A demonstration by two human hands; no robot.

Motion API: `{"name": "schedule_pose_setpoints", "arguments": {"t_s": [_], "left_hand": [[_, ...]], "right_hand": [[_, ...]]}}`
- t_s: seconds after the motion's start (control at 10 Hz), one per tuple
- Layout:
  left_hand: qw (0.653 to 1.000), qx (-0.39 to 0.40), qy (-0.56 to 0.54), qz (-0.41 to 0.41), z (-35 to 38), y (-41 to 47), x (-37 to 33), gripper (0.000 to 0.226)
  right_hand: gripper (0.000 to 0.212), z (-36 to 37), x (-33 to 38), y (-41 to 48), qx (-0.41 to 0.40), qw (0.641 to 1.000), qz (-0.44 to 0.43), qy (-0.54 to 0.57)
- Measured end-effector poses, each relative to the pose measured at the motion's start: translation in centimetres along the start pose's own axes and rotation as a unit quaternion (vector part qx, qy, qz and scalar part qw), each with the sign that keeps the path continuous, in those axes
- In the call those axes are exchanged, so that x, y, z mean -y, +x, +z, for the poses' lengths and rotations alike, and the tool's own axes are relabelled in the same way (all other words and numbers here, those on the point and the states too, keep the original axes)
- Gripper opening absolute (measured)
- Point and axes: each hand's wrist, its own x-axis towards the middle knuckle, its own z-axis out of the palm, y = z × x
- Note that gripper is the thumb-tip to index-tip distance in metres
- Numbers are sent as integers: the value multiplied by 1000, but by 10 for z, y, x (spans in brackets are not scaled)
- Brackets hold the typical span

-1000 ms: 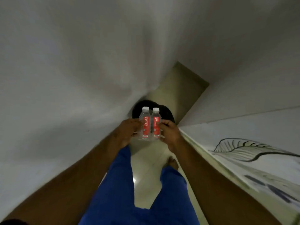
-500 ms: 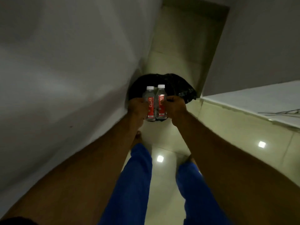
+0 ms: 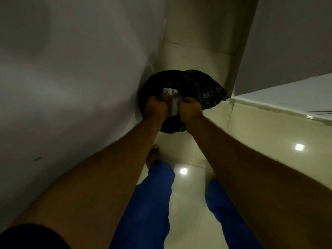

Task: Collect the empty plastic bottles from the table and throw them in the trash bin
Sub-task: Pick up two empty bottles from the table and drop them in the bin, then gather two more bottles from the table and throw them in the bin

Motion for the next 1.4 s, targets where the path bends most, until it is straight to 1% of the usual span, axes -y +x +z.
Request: {"name": "schedule_pose_setpoints", "arguments": {"t_s": [0.1,0.2,0.3,0.4,0.5,0.6,0.7,0.8,0.9,1.0,1.1,1.2,1.3,1.4], "left_hand": [[999,18,18,27,-16,-56,-15,38],[996,47,43,66,-28,-104,-24,36],[992,54,60,93,-34,-150,-35,36],[977,85,114,157,-30,-228,-61,37],[960,126,146,205,-20,-294,-83,35],[932,189,160,264,10,-395,-121,34],[909,233,162,304,36,-477,-143,32],[881,258,158,364,85,-586,-170,31],[866,290,128,385,130,-665,-186,29],[831,368,102,403,203,-781,-205,26],[804,407,103,422,247,-843,-215,24],[752,442,128,472,308,-912,-230,20],[715,469,148,496,359,-952,-242,15],[671,510,170,511,451,-1004,-262,16]], "right_hand": [[25,-8,0,-30,3,998,22,65],[31,-39,10,-89,2,989,50,140],[31,-68,22,-138,-11,986,51,160],[21,-126,48,-219,-31,979,35,200],[14,-172,64,-276,-54,971,2,232],[11,-260,81,-350,-101,951,-53,286],[13,-333,76,-406,-146,931,-85,323],[10,-441,58,-475,-199,898,-126,372],[5,-520,46,-523,-239,869,-154,406],[6,-629,26,-586,-305,816,-195,450],[6,-688,16,-618,-343,783,-213,473],[7,-765,5,-651,-403,744,-225,483],[7,-819,-5,-664,-439,711,-229,500],[5,-906,-20,-669,-501,662,-225,510]]}}
